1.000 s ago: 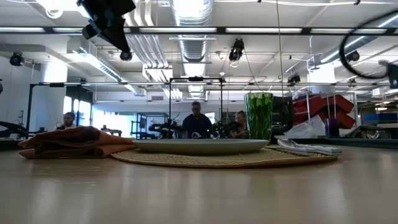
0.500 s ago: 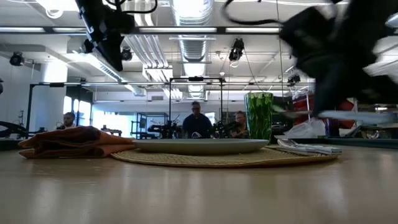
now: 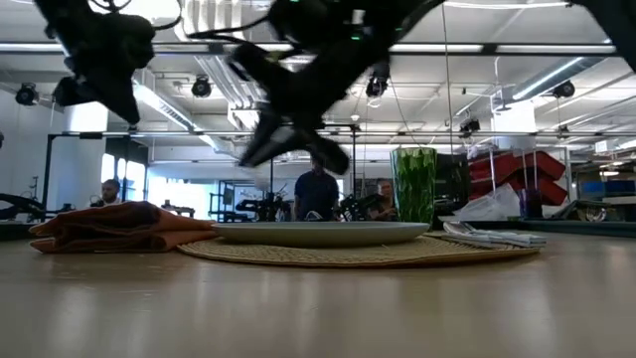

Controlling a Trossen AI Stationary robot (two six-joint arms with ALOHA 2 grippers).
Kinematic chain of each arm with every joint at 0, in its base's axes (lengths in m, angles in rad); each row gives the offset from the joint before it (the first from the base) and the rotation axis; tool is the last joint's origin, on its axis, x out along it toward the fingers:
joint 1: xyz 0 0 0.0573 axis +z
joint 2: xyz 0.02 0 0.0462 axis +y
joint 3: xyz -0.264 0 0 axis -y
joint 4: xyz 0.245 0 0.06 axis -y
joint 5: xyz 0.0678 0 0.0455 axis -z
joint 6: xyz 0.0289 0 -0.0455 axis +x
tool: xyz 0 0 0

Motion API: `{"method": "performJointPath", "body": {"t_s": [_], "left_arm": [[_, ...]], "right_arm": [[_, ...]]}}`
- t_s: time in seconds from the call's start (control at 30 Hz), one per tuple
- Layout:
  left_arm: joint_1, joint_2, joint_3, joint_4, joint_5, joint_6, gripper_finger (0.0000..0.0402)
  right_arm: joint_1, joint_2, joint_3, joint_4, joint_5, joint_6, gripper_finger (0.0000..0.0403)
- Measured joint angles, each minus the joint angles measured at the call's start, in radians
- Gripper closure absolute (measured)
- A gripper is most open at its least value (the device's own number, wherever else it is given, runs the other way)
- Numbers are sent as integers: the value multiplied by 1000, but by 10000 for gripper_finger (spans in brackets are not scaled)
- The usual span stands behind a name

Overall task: Set table place
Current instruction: Put the blue fork on the orange table napkin

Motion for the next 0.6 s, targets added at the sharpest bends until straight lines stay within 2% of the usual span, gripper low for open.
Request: {"method": "performJointPath", "body": {"t_s": [0.13, 0.33, 0.47, 0.6], "left_arm": [[-30, -99, -94, 0, -8, -117, 402], [-67, -135, -181, 8, -11, -207, 402], [-84, -132, -187, 37, -12, -212, 402], [-87, -125, -186, 73, -13, -188, 402]], "right_arm": [[-3, 180, 288, -67, -41, -28, 403], [-5, 387, 635, -295, -42, -4, 403], [-4, 466, 775, -343, -41, 46, 403], [-7, 497, 817, -344, -41, 103, 403]]}}
